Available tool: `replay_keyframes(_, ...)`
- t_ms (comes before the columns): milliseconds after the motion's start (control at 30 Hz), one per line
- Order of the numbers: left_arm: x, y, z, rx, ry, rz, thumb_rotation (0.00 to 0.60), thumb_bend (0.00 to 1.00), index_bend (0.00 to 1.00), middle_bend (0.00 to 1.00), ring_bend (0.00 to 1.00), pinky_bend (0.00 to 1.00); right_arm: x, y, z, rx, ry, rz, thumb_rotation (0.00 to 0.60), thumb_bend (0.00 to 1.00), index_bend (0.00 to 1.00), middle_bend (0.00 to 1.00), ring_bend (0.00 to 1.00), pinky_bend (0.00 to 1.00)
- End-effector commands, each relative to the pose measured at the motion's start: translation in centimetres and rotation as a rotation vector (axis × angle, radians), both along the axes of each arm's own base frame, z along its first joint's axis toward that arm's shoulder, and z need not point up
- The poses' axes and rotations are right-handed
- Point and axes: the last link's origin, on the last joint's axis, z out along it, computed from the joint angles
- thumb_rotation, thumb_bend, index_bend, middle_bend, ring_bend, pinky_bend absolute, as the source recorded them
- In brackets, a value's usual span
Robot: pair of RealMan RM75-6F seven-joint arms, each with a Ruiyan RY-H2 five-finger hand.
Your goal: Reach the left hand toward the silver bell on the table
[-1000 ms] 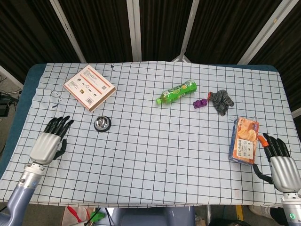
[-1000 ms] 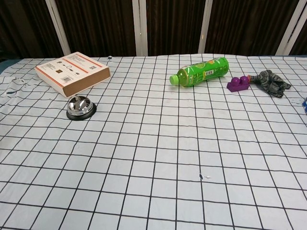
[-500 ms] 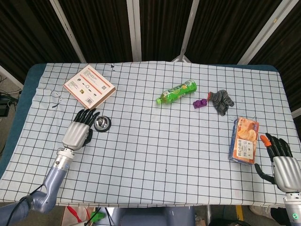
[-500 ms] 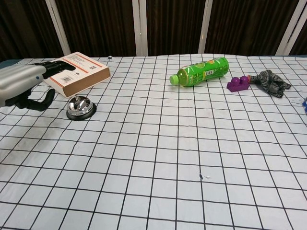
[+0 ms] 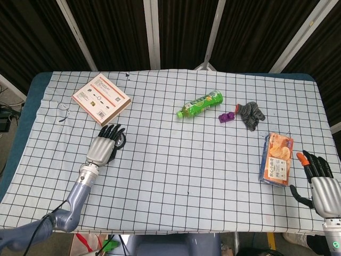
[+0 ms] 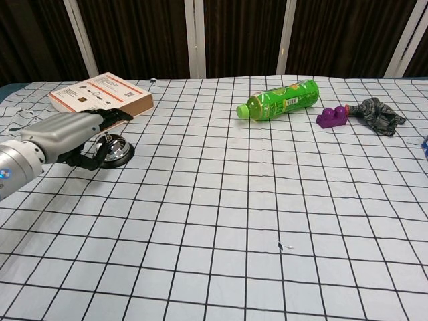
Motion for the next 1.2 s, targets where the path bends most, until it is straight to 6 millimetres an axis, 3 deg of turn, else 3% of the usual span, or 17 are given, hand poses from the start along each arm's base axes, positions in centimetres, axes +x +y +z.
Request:
replay_keyframes(33, 0.1, 0.5, -1.3, -0.016, 0.018, 0.014, 0.6, 0.93, 0.0, 0.0, 0.0, 0.01, -0.1, 0.0, 0.1, -0.003, -0.004, -0.002, 0.6, 0.39, 0.08, 0.0, 0.0, 0.0)
replay_keyframes(333, -1.0, 0.7, -3.1, -0.045, 0.052, 0.045, 0.6, 0.93, 0.0, 0.0, 0.0, 0.01, -0.2, 0.1, 0.4, -0.008, -0.013, 0.001, 0.6, 0.39, 0.08, 0.0, 0.0, 0.0)
replay_keyframes(600, -0.2, 0.7, -1.9, 0.002, 0.04, -0.013, 0.6, 0.93, 0.0, 0.0, 0.0, 0.0, -0.2, 0.1, 0.4, -0.008, -0.015, 0.003, 0.6, 0.39, 0.08, 0.0, 0.0, 0.0)
replay_keyframes(800, 3.4, -1.2, 3.9, 0.145, -0.071, -0.158, 0.6, 0.93, 0.0, 0.0, 0.0, 0.0, -0.1, 0.1, 0.2, -0.001, -0.007, 0.007, 0.6, 0.39, 0.08, 0.0, 0.0, 0.0)
replay_keyframes(933, 4.9, -4.3, 9.7, 0.232, -0.099, -0.196, 0.6, 0.93, 0.0, 0.0, 0.0, 0.0, 0.1, 0.0, -0.1, 0.006, -0.002, 0.012, 0.6, 0.39, 0.08, 0.0, 0.0, 0.0)
replay_keyframes(1033, 4.4, -7.3, 13.6, 0.274, -0.056, -0.164, 0.6, 0.93, 0.0, 0.0, 0.0, 0.0, 0.2, 0.1, -0.2, 0.008, 0.001, 0.013, 0.6, 0.39, 0.08, 0.0, 0.0, 0.0)
replay_keyframes(1200, 1.5, -12.0, 17.7, 0.274, 0.042, -0.065, 0.6, 0.92, 0.0, 0.0, 0.0, 0.0, 0.3, 0.2, -0.3, 0.013, 0.005, 0.013, 0.6, 0.39, 0.08, 0.0, 0.0, 0.0)
